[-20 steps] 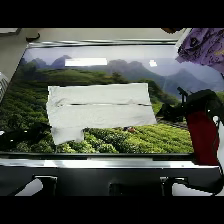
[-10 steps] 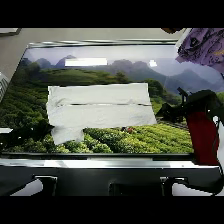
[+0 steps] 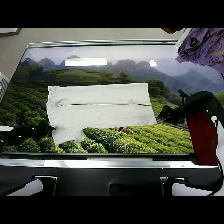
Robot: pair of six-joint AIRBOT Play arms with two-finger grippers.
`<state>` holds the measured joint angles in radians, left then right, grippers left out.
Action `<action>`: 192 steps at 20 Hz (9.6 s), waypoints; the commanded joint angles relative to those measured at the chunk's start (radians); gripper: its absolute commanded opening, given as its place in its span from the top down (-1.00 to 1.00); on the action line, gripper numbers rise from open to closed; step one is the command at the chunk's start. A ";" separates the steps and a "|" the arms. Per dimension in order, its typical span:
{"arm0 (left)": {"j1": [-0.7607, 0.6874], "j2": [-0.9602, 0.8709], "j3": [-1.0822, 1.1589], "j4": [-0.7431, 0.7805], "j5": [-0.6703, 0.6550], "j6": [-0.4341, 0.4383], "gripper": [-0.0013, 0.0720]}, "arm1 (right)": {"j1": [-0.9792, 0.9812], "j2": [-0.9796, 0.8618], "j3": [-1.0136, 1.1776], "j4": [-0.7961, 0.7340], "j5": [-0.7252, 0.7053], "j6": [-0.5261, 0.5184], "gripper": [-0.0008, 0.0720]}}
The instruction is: Fold the clothes and pants, and hang the long-sleeved shirts on hangers.
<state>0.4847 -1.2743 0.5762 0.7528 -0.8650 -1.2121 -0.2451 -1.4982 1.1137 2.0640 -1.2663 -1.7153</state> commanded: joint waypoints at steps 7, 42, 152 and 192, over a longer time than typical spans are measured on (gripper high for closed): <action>0.000 0.000 0.021 -0.013 -0.022 0.001 0.90 | 0.045 -0.137 0.000 0.097 0.034 -0.029 -0.32; -0.043 0.526 1.352 0.649 -0.442 -0.437 0.91 | 0.121 0.613 0.993 -0.120 -0.109 0.336 0.89; -0.097 0.106 -0.058 0.024 -0.398 0.082 0.90 | -0.081 -0.012 -0.200 0.031 0.065 -0.024 0.55; -0.214 -0.304 0.670 0.014 -0.252 -0.096 0.90 | 0.137 -0.060 0.260 -0.209 0.189 0.254 0.89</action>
<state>0.3004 -1.4422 1.1206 0.7685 -1.1294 -1.3128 -0.1108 -1.4857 1.3220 1.8305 -1.1347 -1.4647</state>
